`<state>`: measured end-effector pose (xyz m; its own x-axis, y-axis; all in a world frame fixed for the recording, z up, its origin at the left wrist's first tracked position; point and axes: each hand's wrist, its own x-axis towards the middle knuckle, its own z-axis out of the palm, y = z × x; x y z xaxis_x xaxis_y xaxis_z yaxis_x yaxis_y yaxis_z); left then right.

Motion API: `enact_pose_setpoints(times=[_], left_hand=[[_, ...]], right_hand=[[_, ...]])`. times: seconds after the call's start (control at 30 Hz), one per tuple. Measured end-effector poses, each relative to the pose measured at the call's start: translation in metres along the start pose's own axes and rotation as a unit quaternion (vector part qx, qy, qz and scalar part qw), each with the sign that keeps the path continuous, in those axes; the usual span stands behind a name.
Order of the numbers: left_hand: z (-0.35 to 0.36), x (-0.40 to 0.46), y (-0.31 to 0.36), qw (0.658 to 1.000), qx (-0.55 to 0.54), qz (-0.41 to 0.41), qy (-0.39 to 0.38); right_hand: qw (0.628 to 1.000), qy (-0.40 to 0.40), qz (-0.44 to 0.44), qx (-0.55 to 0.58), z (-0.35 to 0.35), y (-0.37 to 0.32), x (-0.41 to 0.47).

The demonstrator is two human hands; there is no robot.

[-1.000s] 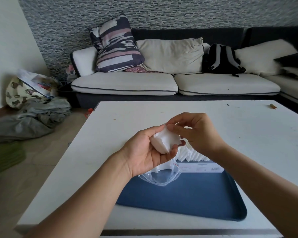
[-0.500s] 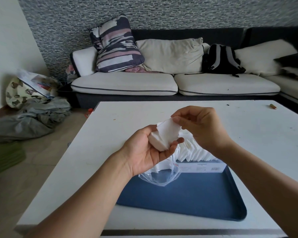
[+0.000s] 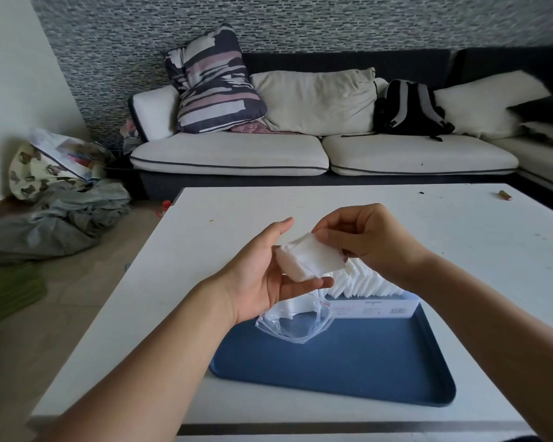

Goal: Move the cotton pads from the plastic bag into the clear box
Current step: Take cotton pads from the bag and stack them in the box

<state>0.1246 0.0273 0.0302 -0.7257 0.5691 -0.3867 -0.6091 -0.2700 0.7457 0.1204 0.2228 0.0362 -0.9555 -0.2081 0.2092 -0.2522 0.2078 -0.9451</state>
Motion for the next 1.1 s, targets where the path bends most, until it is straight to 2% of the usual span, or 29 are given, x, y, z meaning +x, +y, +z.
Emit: enact_pose_setpoints(times=[0.37, 0.8, 0.93, 1.03, 1.1], left_hand=[[-0.001, -0.007, 0.002, 0.998, 0.004, 0.036, -0.045], [-0.003, -0.006, 0.001, 0.999, -0.017, 0.046, -0.017], [-0.002, -0.005, 0.001, 0.998, -0.039, 0.058, -0.001], [-0.001, -0.005, 0.0, 0.997, -0.046, 0.065, 0.008], [0.0, -0.004, 0.0, 0.996, -0.044, 0.073, 0.018]], right_hand=[[0.998, 0.037, -0.035, -0.031, 0.0, 0.002, 0.001], [0.998, 0.047, -0.037, -0.006, 0.002, 0.002, 0.001], [0.995, 0.09, -0.023, 0.04, 0.001, 0.001, 0.0], [0.991, 0.131, -0.016, 0.031, -0.005, -0.003, -0.001], [0.978, 0.185, -0.003, 0.096, -0.018, -0.01, 0.001]])
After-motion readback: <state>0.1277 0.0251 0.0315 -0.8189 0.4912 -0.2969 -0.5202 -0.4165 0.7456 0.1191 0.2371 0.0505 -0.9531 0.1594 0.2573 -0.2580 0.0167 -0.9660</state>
